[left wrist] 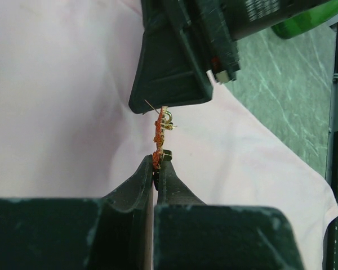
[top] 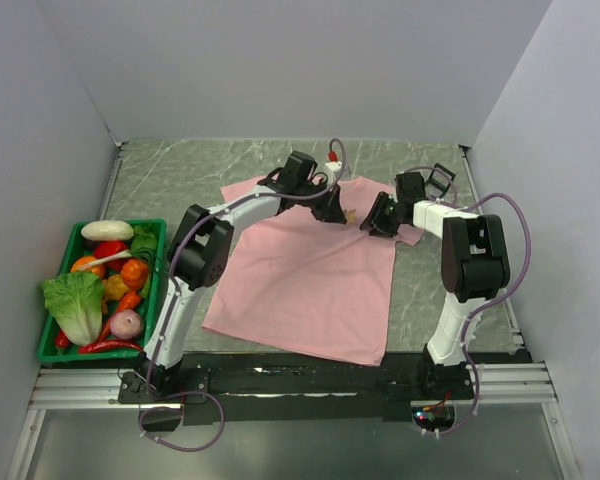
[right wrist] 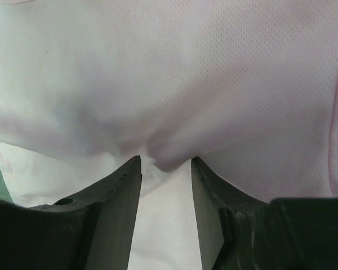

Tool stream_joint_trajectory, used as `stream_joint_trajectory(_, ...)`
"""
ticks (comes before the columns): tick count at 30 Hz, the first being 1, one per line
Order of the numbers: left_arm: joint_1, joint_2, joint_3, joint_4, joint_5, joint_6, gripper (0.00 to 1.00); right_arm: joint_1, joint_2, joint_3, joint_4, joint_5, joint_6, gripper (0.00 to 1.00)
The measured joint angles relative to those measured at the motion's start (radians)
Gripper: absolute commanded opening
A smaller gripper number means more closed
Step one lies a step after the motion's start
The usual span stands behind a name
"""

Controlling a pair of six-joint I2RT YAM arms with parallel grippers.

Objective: Pin the brooch onto the clothing
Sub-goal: Hold the flattened clothing at the center of the board.

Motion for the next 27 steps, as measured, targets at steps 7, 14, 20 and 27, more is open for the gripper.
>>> stream_joint_trajectory(7, 0.000, -0.026, 0.010, -0.003, -0.010, 0.000, 0.01, -0.001, 0.004, 0.011, -0.011, 0.006, 0.004, 0.44)
stream_joint_trajectory(14, 0.000, 0.001, 0.061, -0.030, -0.031, -0.003, 0.01, -0.012, 0.013, 0.011, -0.008, -0.029, 0.005, 0.42)
stream_joint_trajectory(20, 0.001, 0.044, 0.070, -0.029, -0.039, -0.016, 0.01, -0.013, 0.015, 0.011, -0.006, -0.034, 0.014, 0.35)
stream_joint_trajectory(27, 0.001, 0.097, 0.070, -0.026, -0.034, -0.046, 0.01, -0.013, 0.016, 0.011, -0.007, -0.034, 0.023, 0.20)
